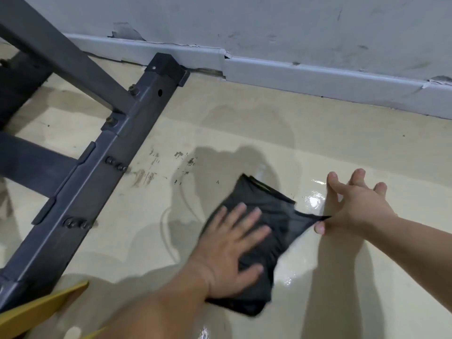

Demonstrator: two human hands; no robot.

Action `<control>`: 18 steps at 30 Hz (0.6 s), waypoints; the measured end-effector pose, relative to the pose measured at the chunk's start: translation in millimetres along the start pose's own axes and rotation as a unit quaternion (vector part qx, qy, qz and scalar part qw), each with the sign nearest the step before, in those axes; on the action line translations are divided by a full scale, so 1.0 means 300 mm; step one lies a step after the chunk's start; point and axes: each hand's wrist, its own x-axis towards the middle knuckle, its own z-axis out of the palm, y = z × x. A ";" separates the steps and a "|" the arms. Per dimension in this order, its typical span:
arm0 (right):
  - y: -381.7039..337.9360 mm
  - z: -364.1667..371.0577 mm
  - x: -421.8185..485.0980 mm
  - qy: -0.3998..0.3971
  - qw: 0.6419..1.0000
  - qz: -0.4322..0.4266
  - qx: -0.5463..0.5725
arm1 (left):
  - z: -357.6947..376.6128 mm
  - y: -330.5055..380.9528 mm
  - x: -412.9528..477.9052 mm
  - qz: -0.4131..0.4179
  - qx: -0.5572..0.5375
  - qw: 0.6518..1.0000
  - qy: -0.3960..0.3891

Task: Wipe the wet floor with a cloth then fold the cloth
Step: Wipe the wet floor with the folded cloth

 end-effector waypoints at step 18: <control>0.272 -0.077 -0.161 0.087 0.965 -0.095 0.230 | -0.074 0.155 0.476 -0.152 0.018 0.988 -0.015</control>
